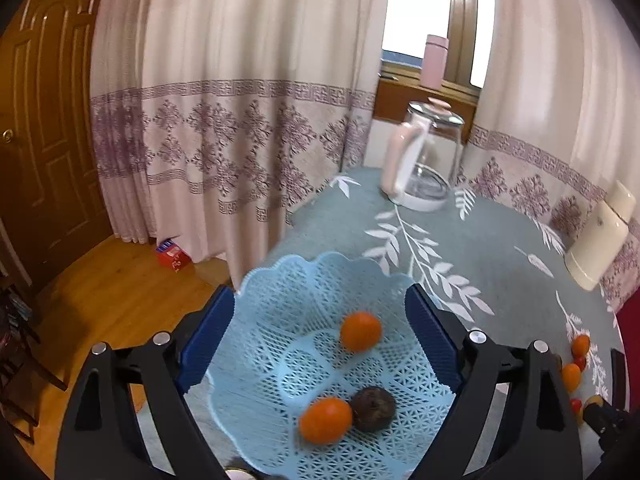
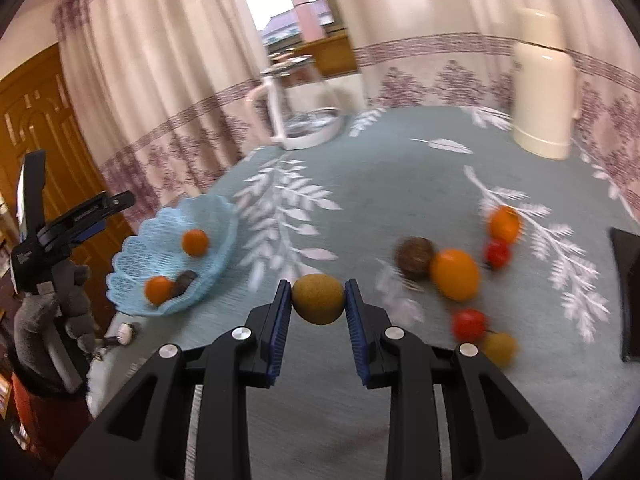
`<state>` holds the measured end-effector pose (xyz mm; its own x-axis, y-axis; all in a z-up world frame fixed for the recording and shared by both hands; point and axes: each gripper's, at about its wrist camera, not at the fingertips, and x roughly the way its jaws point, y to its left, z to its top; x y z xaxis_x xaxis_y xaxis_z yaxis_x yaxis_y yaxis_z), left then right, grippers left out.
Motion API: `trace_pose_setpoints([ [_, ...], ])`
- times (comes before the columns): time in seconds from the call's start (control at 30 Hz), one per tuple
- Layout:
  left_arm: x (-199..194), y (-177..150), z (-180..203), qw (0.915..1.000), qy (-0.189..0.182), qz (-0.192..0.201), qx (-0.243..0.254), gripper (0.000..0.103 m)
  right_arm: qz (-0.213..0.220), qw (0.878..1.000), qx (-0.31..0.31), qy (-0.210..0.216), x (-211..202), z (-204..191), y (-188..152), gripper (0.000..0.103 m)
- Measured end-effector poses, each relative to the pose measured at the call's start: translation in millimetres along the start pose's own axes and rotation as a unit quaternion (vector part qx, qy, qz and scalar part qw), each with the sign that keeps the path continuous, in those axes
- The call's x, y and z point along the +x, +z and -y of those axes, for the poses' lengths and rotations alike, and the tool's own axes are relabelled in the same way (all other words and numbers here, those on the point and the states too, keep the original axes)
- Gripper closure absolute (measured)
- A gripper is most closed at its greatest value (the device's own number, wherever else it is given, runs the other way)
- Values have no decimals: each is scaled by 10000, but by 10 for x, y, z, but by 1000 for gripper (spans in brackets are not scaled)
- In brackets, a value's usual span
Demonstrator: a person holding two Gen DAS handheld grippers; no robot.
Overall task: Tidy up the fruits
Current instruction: 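Drop the tangerine into the basket with left tool while right tool drops the yellow-brown fruit there, then withdraw both tools from the basket toward the remaining fruits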
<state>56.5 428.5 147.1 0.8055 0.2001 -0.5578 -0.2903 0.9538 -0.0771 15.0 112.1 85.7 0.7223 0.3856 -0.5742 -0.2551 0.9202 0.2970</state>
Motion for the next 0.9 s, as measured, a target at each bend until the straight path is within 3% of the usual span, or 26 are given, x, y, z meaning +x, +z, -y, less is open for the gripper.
trace_pose_setpoints([
  [0.27, -156, 90, -119, 9996, 122, 238, -53, 9, -15, 9968, -504, 628, 292, -739, 163, 75],
  [0.43, -199, 110, -141, 9994, 145, 307, -55, 9, -145, 9947, -633, 797, 530, -1044, 183, 75],
  [0.63, -221, 131, -212, 9993, 75, 319, -171, 9, -318, 9928, -730, 894, 709, -1221, 179, 74],
  [0.77, -207, 136, -254, 9992, 62, 291, -251, 9, -361, 9932, -690, 863, 746, -1225, 155, 66],
  [0.9, -199, 126, -247, 9993, 44, 276, -238, 9, -382, 9941, -619, 804, 742, -1177, 124, 66],
])
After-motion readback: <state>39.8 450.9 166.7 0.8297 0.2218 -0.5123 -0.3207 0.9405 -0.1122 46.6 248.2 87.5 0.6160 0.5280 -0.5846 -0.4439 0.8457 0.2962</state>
